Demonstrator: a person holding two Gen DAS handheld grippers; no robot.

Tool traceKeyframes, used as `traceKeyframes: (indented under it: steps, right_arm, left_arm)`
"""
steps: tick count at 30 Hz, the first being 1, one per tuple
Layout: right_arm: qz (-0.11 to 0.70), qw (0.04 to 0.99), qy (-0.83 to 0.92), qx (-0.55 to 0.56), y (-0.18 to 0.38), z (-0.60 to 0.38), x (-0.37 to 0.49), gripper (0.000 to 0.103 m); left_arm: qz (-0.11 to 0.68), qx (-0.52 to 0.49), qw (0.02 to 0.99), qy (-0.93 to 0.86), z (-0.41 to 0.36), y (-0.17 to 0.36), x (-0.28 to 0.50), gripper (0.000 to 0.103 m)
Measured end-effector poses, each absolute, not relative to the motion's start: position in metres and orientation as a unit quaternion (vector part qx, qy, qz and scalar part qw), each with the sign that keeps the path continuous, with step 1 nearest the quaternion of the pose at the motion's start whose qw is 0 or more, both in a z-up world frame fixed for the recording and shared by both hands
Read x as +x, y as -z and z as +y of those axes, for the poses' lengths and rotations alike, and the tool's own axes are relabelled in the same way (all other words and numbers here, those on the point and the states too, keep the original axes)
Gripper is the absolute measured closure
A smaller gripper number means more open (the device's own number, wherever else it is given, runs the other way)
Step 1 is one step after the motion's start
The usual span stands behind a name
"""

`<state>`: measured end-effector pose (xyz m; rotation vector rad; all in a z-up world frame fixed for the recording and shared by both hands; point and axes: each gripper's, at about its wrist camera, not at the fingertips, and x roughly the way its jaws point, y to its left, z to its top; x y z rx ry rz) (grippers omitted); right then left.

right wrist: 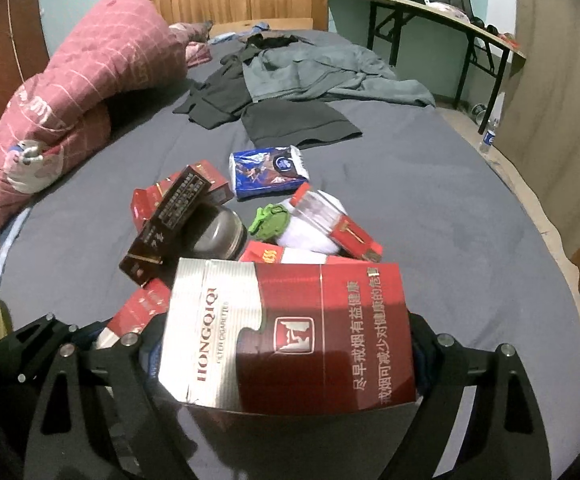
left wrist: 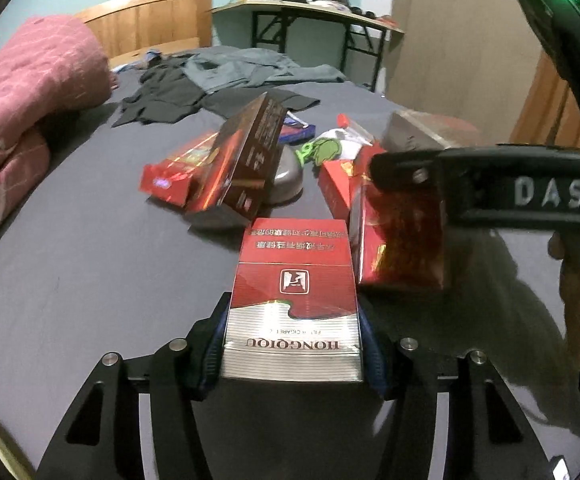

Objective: Organize objects
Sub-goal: 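Grasp the silver-red Hongqiqu pack with the left gripper while the right grasps another Hongqiqu pack, then carry both Hongqiqu packs over the yellow basin with both grippers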

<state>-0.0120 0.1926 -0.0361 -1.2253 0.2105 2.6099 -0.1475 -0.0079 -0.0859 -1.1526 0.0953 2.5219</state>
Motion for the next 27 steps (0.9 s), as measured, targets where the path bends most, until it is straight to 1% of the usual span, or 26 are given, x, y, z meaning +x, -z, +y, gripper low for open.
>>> traceKeyframes:
  steps: [5, 10, 17, 27]
  right_arm:
    - [0.063, 0.113, -0.910, -0.394, 0.028, 0.192, 0.015, 0.015]
    - [0.051, 0.101, -0.919, -0.378, 0.018, 0.183, 0.035, 0.015]
    - [0.052, 0.092, -0.925, -0.366, 0.010, 0.173, 0.050, 0.015]
    - [0.031, 0.061, -0.933, -0.353, -0.009, 0.145, 0.069, 0.015]
  left_arm:
    - [0.016, -0.412, 0.128, -0.902, -0.018, 0.085, -0.129, 0.047]
    - [-0.005, -0.386, 0.069, -0.920, -0.026, 0.069, -0.095, 0.047]
    - [-0.017, -0.372, 0.033, -0.928, -0.026, 0.047, -0.054, 0.047]
    - [-0.024, -0.361, -0.016, -0.932, -0.062, 0.011, -0.008, 0.047]
